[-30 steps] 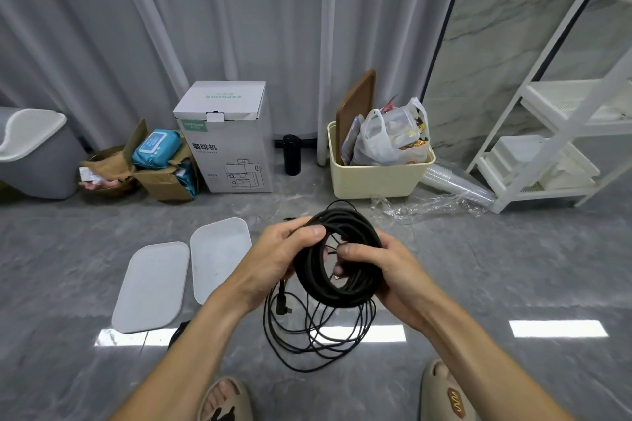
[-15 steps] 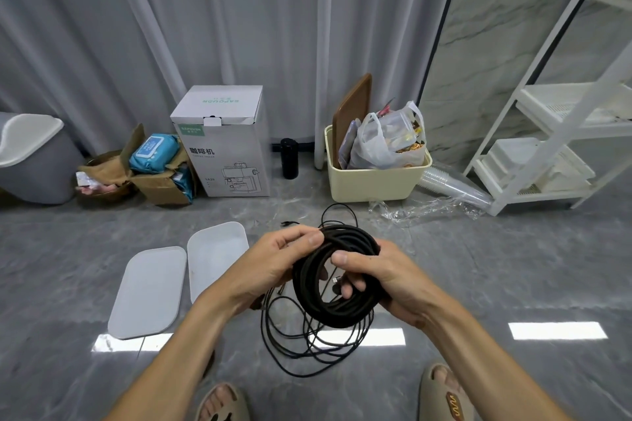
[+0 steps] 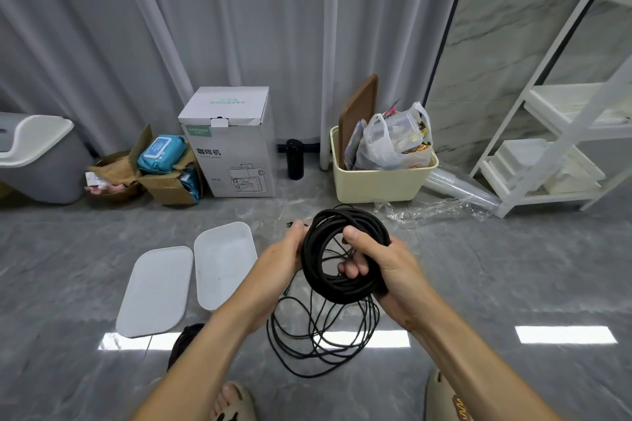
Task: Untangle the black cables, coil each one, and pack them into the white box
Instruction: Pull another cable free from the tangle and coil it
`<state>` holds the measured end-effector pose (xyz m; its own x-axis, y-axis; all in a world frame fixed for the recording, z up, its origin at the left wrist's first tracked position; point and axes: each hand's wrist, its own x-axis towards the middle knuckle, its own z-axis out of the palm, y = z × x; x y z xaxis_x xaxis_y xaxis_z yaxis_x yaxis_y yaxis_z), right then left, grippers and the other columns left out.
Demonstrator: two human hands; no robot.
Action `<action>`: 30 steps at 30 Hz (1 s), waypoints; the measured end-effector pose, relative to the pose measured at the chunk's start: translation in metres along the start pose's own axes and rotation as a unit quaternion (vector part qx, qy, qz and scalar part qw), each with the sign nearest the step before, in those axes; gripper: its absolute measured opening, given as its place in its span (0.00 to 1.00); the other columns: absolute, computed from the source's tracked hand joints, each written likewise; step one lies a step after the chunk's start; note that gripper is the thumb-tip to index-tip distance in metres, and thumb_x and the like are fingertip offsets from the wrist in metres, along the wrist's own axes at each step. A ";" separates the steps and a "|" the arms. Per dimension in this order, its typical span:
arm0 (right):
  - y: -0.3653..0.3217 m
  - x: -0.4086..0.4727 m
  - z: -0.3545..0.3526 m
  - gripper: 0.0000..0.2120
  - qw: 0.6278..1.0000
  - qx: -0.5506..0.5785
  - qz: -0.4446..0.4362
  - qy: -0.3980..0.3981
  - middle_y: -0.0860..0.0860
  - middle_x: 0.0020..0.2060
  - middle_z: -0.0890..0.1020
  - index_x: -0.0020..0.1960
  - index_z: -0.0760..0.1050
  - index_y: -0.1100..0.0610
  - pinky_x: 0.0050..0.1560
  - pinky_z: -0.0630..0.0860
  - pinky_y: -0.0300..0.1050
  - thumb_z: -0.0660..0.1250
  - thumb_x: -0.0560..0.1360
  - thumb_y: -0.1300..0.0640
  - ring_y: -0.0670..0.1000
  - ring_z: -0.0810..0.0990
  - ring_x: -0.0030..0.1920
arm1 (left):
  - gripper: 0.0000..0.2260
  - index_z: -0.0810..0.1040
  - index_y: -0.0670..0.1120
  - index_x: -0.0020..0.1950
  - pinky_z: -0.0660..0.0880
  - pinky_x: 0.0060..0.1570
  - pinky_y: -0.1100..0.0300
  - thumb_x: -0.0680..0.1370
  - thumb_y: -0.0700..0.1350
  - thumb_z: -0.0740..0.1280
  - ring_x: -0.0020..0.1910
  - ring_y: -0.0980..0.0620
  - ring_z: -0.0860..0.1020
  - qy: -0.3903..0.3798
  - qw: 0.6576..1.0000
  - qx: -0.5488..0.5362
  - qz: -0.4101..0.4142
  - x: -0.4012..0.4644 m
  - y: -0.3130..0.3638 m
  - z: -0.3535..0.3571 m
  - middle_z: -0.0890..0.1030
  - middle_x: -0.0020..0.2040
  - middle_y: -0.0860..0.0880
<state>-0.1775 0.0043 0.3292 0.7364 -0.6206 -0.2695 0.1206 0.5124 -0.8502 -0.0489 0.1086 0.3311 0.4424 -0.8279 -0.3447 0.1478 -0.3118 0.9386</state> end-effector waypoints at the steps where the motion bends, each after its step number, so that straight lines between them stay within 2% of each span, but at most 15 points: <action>1: 0.001 0.000 0.000 0.16 1.000 -0.013 -0.005 0.010 0.53 0.23 0.67 0.44 0.77 0.64 0.42 0.76 0.48 0.75 0.66 0.53 0.51 0.71 0.27 | 0.25 0.86 0.52 0.48 0.71 0.63 0.59 0.84 0.61 0.51 0.54 0.60 0.82 -0.013 0.999 -0.035 -0.018 0.000 -0.001 0.002 0.86 0.51 0.49; 2: 0.002 0.000 0.000 0.13 1.000 -0.024 -0.007 0.018 0.53 0.24 0.67 0.40 0.77 0.61 0.42 0.75 0.48 0.75 0.66 0.52 0.52 0.71 0.28 | 0.28 0.85 0.48 0.51 0.72 0.64 0.55 0.82 0.64 0.52 0.56 0.54 0.82 -0.031 0.998 -0.058 -0.025 -0.001 0.000 0.003 0.84 0.52 0.42; 4: 0.002 0.001 -0.001 0.11 0.999 -0.034 -0.004 0.028 0.53 0.25 0.68 0.34 0.76 0.57 0.41 0.76 0.45 0.75 0.67 0.52 0.53 0.72 0.31 | 0.30 0.80 0.42 0.60 0.73 0.64 0.51 0.78 0.66 0.57 0.57 0.47 0.81 -0.067 0.997 -0.045 -0.013 -0.003 0.002 0.005 0.83 0.53 0.39; 6: 0.000 0.001 -0.005 0.11 0.999 -0.030 0.000 0.035 0.54 0.25 0.68 0.35 0.75 0.58 0.39 0.75 0.44 0.75 0.67 0.52 0.53 0.72 0.31 | 0.22 0.77 0.43 0.63 0.75 0.63 0.51 0.76 0.57 0.67 0.56 0.48 0.82 -0.074 0.997 -0.004 0.011 -0.004 0.003 0.006 0.85 0.51 0.44; 8: -0.001 0.002 -0.008 0.12 0.998 -0.044 0.001 0.034 0.54 0.25 0.69 0.32 0.75 0.56 0.39 0.75 0.43 0.74 0.68 0.52 0.52 0.73 0.31 | 0.17 0.76 0.48 0.62 0.76 0.60 0.55 0.74 0.45 0.72 0.54 0.51 0.83 -0.025 1.000 0.007 0.011 -0.004 0.003 0.009 0.85 0.51 0.46; 10: 0.000 0.002 -0.008 0.09 0.997 -0.078 0.001 0.028 0.52 0.26 0.71 0.34 0.78 0.54 0.40 0.74 0.43 0.74 0.70 0.52 0.51 0.74 0.31 | 0.17 0.76 0.51 0.61 0.76 0.53 0.64 0.75 0.36 0.70 0.50 0.55 0.83 0.031 0.999 0.022 0.005 -0.004 0.001 0.013 0.85 0.50 0.49; 12: 0.002 0.003 -0.008 0.08 0.994 -0.104 0.004 0.025 0.51 0.26 0.73 0.40 0.79 0.56 0.41 0.73 0.43 0.74 0.70 0.52 0.51 0.75 0.32 | 0.19 0.76 0.53 0.59 0.76 0.47 0.68 0.74 0.33 0.68 0.48 0.57 0.83 0.069 0.997 0.026 0.001 -0.003 0.001 0.018 0.85 0.49 0.50; 19: 0.002 0.002 -0.013 0.15 0.997 -0.064 0.041 0.004 0.52 0.27 0.71 0.51 0.81 0.60 0.40 0.75 0.42 0.74 0.69 0.51 0.50 0.78 0.33 | 0.24 0.73 0.53 0.60 0.77 0.39 0.68 0.73 0.28 0.63 0.39 0.58 0.82 0.084 0.995 -0.049 0.010 -0.001 0.005 0.028 0.85 0.40 0.52; 21: 0.001 0.002 -0.013 0.12 0.998 -0.046 0.052 -0.014 0.51 0.27 0.71 0.48 0.82 0.58 0.41 0.76 0.44 0.75 0.69 0.53 0.50 0.77 0.33 | 0.26 0.71 0.53 0.62 0.79 0.43 0.64 0.73 0.26 0.62 0.39 0.53 0.82 0.081 0.994 -0.069 0.012 -0.002 0.008 0.028 0.85 0.40 0.48; 23: 0.000 0.002 -0.011 0.06 0.998 -0.033 0.054 -0.027 0.51 0.27 0.71 0.43 0.82 0.56 0.42 0.75 0.44 0.75 0.69 0.55 0.50 0.77 0.33 | 0.28 0.70 0.53 0.64 0.79 0.51 0.55 0.73 0.25 0.62 0.40 0.48 0.82 0.080 0.993 -0.086 0.015 -0.002 0.009 0.028 0.84 0.41 0.43; 26: 0.001 0.002 -0.008 0.06 0.998 -0.020 0.057 -0.035 0.51 0.26 0.70 0.45 0.80 0.60 0.40 0.76 0.42 0.74 0.70 0.61 0.49 0.76 0.33 | 0.30 0.71 0.54 0.64 0.76 0.59 0.45 0.72 0.24 0.63 0.43 0.46 0.82 0.090 0.992 -0.091 0.014 -0.001 0.008 0.025 0.85 0.47 0.40; 30: 0.003 0.002 -0.009 0.04 0.998 -0.008 0.060 -0.031 0.51 0.27 0.71 0.45 0.80 0.61 0.40 0.77 0.43 0.72 0.72 0.67 0.50 0.76 0.33 | 0.31 0.71 0.54 0.64 0.76 0.60 0.45 0.71 0.23 0.62 0.45 0.44 0.82 0.076 0.992 -0.099 0.013 0.001 0.008 0.024 0.84 0.50 0.38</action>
<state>-0.1817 -0.0011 0.3222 0.7850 -0.5172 -0.3411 0.0198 0.5711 -0.8206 -0.0687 0.0944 0.3379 0.5754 -0.7496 -0.3272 0.2976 -0.1807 0.9374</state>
